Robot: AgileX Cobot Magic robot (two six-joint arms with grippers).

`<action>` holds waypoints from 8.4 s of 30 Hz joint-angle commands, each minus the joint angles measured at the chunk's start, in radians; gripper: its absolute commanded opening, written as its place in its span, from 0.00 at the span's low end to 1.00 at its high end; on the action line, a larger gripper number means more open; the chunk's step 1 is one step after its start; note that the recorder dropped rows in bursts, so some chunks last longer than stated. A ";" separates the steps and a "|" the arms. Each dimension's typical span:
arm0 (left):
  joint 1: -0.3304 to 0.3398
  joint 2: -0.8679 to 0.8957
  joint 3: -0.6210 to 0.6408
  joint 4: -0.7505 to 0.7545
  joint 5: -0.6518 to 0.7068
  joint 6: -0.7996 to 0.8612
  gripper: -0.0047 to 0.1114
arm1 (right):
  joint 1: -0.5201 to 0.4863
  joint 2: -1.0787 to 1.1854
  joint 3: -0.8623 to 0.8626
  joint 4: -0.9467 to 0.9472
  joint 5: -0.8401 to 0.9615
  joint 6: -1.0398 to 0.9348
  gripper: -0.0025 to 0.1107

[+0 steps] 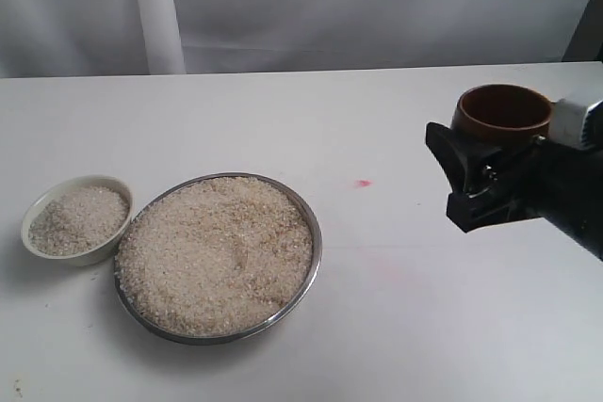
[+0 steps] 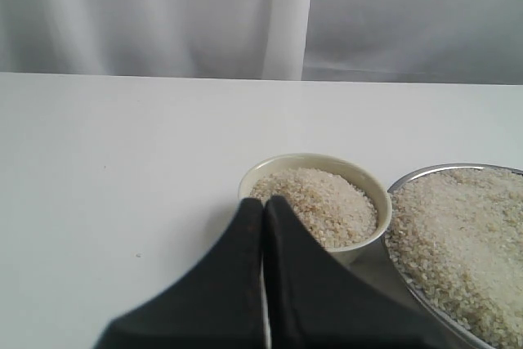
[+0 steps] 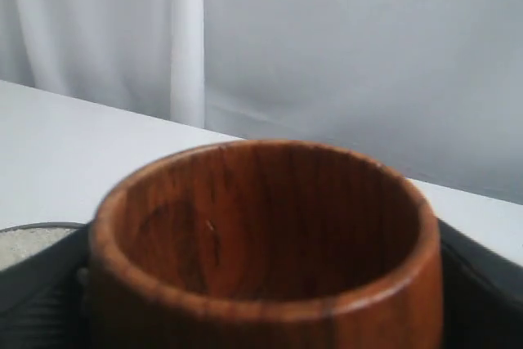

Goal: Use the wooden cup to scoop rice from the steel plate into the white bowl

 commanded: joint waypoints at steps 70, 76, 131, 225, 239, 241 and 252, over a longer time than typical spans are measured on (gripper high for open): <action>-0.003 -0.002 -0.008 -0.005 -0.010 -0.002 0.04 | -0.007 0.838 -0.112 -0.062 -0.440 -0.024 0.02; -0.003 -0.002 -0.008 -0.005 -0.010 -0.002 0.04 | -0.007 0.838 -0.112 -0.073 -0.436 -0.024 0.02; -0.003 -0.002 -0.008 -0.005 -0.010 -0.002 0.04 | -0.007 0.540 -0.013 -0.157 -0.494 -0.031 0.72; -0.003 -0.002 -0.008 -0.005 -0.010 -0.002 0.04 | -0.145 -1.182 0.321 -0.238 0.725 0.043 0.02; -0.003 -0.002 -0.008 -0.005 -0.010 -0.002 0.04 | -0.145 -1.182 0.321 -0.238 0.926 0.048 0.02; -0.003 -0.002 -0.008 -0.005 -0.010 -0.002 0.04 | -0.145 -1.182 0.321 -0.238 0.926 0.048 0.02; -0.003 -0.002 -0.008 -0.005 -0.010 -0.002 0.04 | -0.145 -1.182 0.321 -0.238 0.926 0.048 0.02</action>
